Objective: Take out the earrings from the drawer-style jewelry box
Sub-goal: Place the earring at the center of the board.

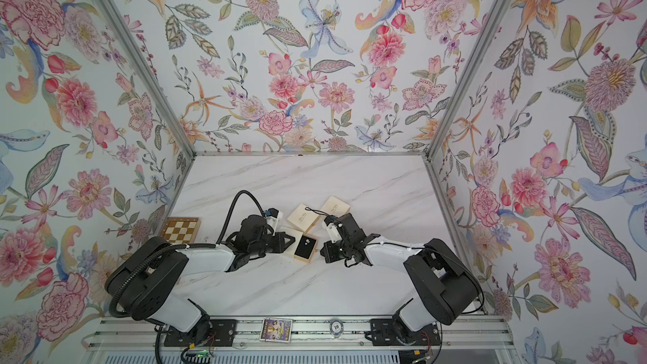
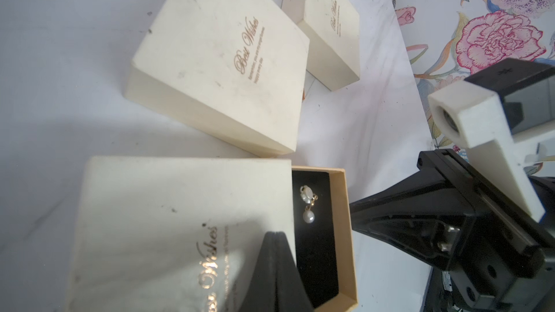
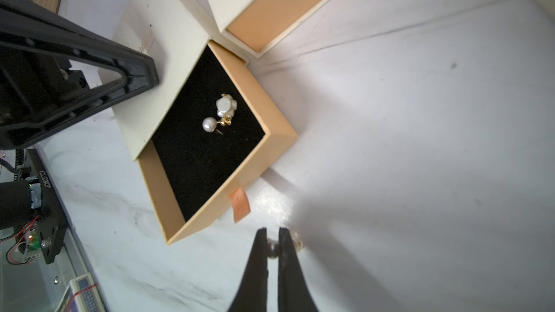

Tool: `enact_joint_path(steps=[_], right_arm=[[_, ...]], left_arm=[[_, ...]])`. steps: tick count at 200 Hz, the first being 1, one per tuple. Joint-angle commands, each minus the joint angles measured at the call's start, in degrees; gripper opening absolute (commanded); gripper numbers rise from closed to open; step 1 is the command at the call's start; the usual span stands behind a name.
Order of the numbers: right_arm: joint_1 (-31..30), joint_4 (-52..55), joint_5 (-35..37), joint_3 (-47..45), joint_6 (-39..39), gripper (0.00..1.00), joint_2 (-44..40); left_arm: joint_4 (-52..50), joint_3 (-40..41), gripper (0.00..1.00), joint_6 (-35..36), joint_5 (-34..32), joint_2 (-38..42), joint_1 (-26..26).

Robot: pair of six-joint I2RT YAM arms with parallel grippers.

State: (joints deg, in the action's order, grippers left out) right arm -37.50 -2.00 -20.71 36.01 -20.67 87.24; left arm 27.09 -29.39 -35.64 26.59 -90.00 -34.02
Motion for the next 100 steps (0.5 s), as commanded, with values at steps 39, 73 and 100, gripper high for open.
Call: enact_joint_path(steps=[39,73,100], right_arm=[[-0.2,-0.9,-0.4,0.8,-0.5,0.08,1.9],[0.0,-0.8,0.5,0.9,-0.3,0.13,2.1],[0.2,-0.8,0.6,0.9,-0.3,0.17,2.2]], left_arm=[[-11.7,3.0,0.00,-0.3,-3.3,-1.9,0.4],[-11.8,2.8,0.00,-0.3,-3.2,-2.0,0.4],[-11.8,2.8,0.00,-0.3,-3.2,-1.9,0.5]])
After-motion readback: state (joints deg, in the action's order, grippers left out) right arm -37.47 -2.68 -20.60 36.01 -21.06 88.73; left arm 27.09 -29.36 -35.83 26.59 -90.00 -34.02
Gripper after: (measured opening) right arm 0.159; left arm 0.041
